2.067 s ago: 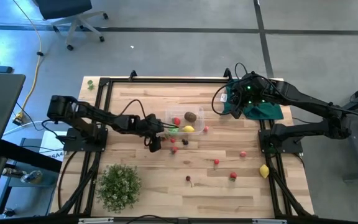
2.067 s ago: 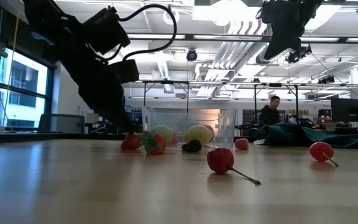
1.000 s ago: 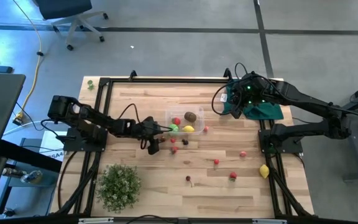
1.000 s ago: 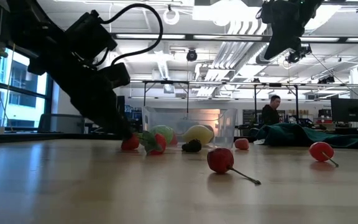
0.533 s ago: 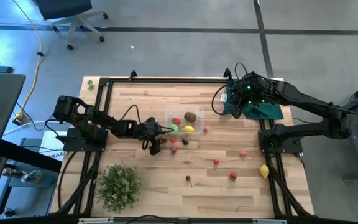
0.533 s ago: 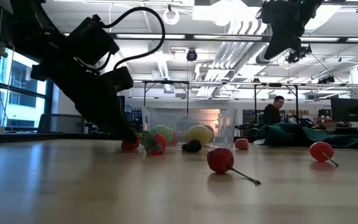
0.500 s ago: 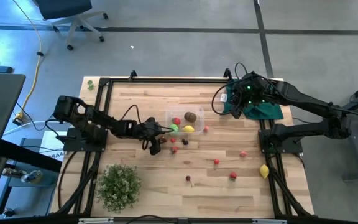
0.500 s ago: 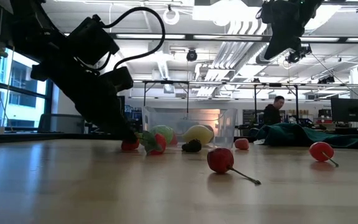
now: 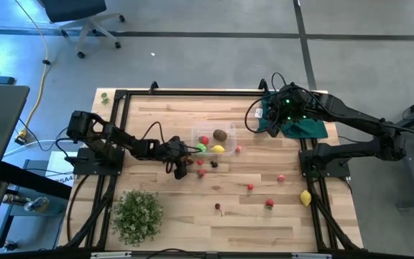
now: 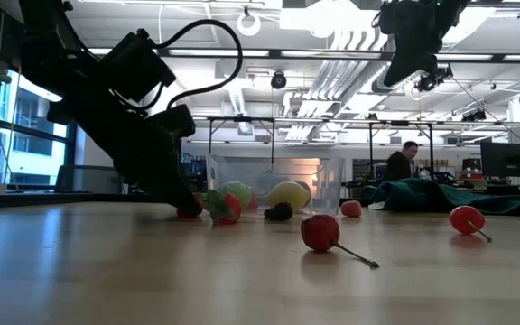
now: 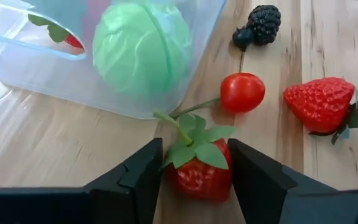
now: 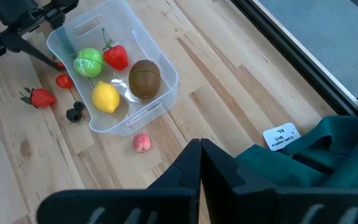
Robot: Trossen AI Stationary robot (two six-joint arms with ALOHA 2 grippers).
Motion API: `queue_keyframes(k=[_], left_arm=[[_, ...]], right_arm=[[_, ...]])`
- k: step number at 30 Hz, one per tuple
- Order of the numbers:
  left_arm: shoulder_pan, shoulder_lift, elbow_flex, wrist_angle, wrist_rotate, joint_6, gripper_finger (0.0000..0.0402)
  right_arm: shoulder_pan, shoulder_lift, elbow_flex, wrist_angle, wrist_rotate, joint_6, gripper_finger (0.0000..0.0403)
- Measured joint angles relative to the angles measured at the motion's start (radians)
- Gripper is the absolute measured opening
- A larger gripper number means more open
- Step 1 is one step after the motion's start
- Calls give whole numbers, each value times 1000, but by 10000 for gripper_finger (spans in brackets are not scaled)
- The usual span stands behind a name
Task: Pick and placing Produce into tupperware
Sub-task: Put the red strawberry into the transparent bin
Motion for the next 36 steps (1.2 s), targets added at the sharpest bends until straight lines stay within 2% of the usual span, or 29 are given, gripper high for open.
queue_keyframes(k=[6,13,27,36], left_arm=[[2,0,2,-9,2,-12,135],[1,0,2,-14,0,-14,148],[1,0,1,-16,-2,-29,144],[-1,-108,-3,-135,-11,-52,142]], right_arm=[[0,0,0,0,0,0,0],[0,0,0,0,0,0,0],[0,0,0,0,0,0,0],[0,0,0,0,0,0,0]])
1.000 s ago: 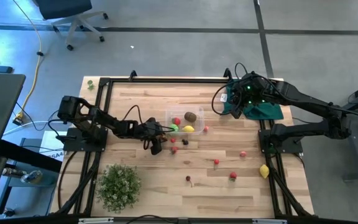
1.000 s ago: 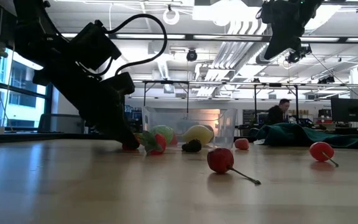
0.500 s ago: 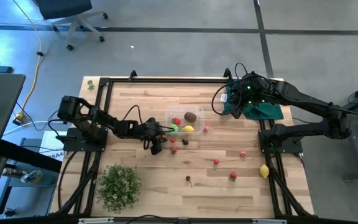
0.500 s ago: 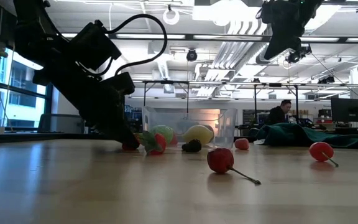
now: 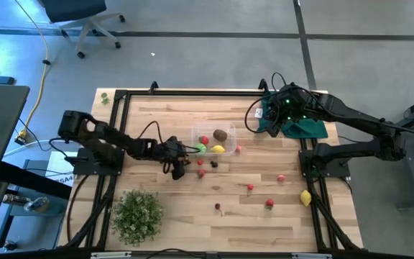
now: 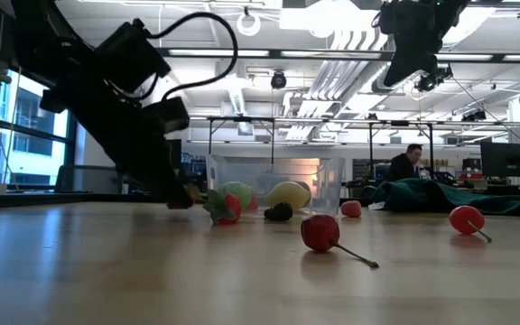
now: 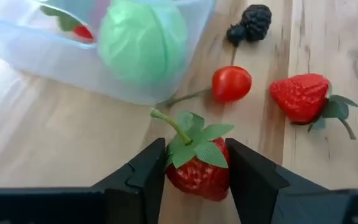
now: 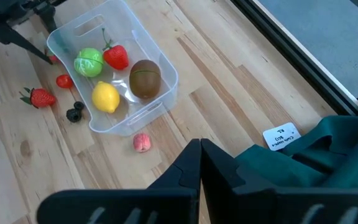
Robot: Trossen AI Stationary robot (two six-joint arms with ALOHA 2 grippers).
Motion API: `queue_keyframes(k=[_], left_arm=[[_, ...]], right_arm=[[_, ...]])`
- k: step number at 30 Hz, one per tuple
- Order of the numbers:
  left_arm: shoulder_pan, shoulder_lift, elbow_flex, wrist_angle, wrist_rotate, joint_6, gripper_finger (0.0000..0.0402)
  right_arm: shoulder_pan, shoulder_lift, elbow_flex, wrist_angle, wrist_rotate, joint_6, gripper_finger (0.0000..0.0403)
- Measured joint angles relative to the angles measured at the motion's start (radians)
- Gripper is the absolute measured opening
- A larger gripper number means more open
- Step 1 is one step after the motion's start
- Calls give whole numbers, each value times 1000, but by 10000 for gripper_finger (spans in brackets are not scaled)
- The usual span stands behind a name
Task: Pick and placing Produce into tupperware
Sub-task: Put the red strawberry into the transparent bin
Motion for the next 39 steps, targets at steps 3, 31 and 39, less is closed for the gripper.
queue_keyframes(k=[3,31,39], left_arm=[[0,-64,0,-45,-35,0,141],[210,117,770,-753,88,442,142],[220,325,940,-883,144,473,143]], right_arm=[[0,0,0,0,0,0,0],[0,0,0,0,0,0,0],[0,0,0,0,0,0,0]])
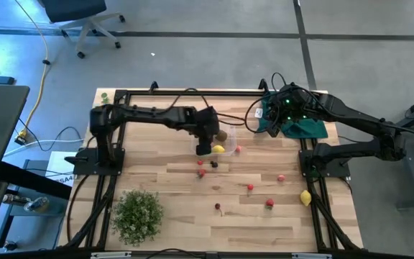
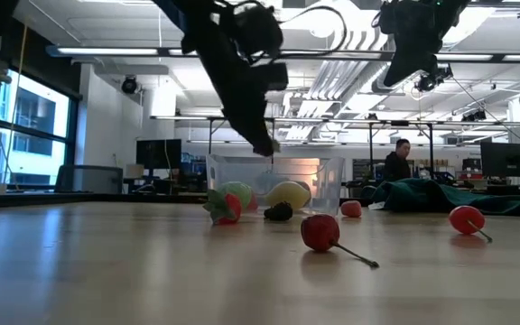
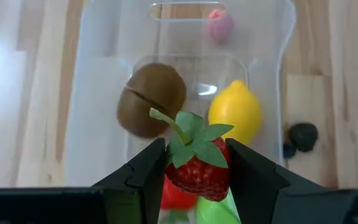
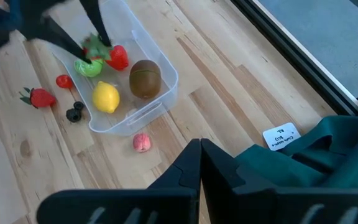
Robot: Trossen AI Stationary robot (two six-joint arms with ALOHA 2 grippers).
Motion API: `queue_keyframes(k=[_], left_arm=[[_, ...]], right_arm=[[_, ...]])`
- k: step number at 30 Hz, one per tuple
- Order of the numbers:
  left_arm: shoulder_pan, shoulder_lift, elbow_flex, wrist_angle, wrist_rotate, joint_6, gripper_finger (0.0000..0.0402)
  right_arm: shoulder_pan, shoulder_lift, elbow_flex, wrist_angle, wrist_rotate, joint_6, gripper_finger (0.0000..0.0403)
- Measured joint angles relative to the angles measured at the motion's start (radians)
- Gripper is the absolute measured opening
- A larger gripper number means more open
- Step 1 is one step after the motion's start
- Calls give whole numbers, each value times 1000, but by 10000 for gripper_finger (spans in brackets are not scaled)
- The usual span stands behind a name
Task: Pick and placing Produce into tupperware
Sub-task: Put the red strawberry into the transparent bin, then put the red cherry into the transparent bin
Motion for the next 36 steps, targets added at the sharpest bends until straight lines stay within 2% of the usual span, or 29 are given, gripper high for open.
queue_keyframes(k=[10,21,31,36], left_arm=[[-2,93,1,25,54,-2,143],[-2,101,1,30,51,-2,143],[-2,112,1,30,46,18,196],[-2,112,1,30,40,26,204]], right_arm=[[0,0,0,0,0,0,0],[0,0,0,0,0,0,0],[0,0,0,0,0,0,0],[0,0,0,0,0,0,0]])
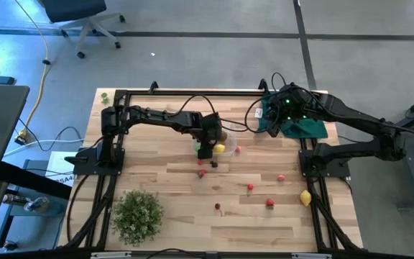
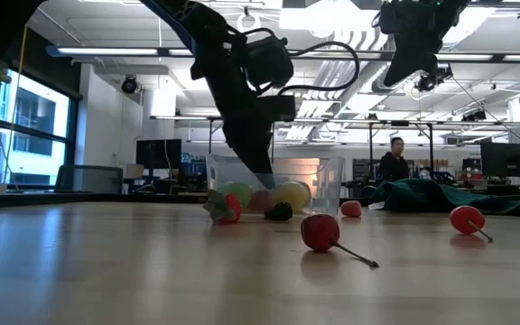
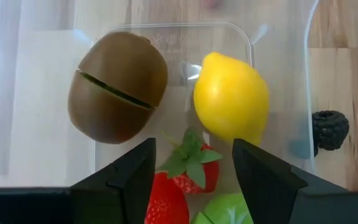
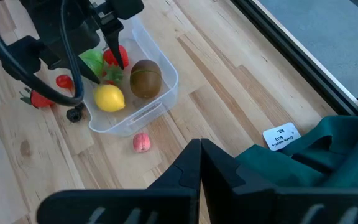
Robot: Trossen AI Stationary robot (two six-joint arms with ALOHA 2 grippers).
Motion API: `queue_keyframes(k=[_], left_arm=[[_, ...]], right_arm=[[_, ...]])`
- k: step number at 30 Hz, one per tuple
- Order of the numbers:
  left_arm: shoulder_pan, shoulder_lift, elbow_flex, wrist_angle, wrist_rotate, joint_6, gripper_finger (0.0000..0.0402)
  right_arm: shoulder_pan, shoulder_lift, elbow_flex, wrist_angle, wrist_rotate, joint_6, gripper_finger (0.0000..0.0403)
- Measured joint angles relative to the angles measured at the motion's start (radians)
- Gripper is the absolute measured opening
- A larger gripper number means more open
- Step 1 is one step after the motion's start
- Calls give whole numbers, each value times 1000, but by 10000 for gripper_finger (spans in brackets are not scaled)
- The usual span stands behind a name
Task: Pick and placing Produce into tupperware
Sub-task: Put the red cherry into the transparent bin
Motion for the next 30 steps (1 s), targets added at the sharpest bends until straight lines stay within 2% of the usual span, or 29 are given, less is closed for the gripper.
queue_keyframes(k=[10,19,24,30], left_arm=[[4,-64,0,-3,-3,-28,178],[13,-239,0,-40,-35,-53,166],[-82,-286,1,-121,-52,-53,166],[-222,-244,0,-135,-120,-72,166]], right_arm=[[0,0,0,0,0,0,0],[0,0,0,0,0,0,0],[0,0,0,0,0,0,0],[0,0,0,0,0,0,0]])
